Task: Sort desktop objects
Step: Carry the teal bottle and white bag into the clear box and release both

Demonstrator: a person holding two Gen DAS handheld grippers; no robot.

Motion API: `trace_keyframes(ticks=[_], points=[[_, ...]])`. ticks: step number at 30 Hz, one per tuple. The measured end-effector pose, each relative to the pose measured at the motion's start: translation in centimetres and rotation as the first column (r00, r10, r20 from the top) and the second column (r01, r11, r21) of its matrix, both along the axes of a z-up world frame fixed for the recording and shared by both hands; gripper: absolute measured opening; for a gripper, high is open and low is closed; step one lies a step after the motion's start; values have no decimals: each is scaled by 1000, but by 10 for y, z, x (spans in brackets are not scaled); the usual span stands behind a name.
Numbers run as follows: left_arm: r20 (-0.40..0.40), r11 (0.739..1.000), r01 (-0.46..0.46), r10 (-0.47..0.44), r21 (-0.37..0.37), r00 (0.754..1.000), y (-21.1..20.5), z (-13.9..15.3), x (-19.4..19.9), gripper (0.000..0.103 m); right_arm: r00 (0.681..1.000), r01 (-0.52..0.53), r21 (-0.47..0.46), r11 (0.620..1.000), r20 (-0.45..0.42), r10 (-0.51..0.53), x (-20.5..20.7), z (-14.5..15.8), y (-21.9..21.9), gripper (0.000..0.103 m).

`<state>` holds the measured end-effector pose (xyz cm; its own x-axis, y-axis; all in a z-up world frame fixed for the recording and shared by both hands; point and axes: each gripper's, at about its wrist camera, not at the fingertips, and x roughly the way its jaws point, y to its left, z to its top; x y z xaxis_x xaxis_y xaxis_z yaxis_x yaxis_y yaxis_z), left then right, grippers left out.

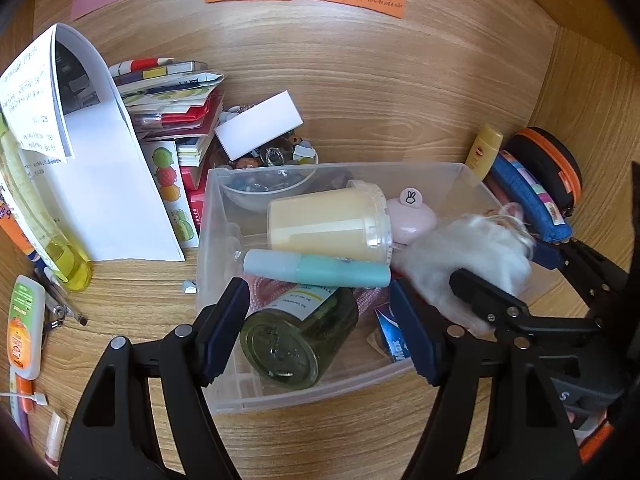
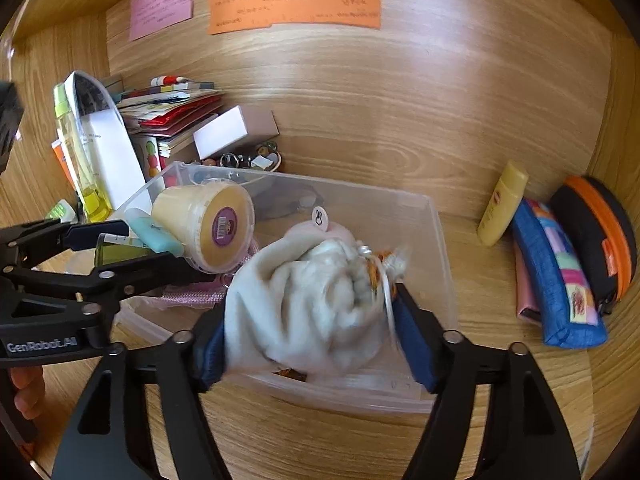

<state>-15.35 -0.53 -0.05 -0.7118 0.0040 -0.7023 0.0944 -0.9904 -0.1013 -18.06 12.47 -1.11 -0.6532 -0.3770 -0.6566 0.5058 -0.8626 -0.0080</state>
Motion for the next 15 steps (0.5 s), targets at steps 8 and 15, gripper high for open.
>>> trace_keyframes(ticks=[8, 15], points=[[-27, 1000, -21, 21, -17, 999, -2, 6, 7, 81, 1000, -2, 8, 1000, -14, 2, 4, 3, -1, 83], [-84, 1000, -7, 8, 2, 996, -4, 15, 18, 90, 1000, -21, -16, 1000, -4, 21, 11, 11, 4, 84]])
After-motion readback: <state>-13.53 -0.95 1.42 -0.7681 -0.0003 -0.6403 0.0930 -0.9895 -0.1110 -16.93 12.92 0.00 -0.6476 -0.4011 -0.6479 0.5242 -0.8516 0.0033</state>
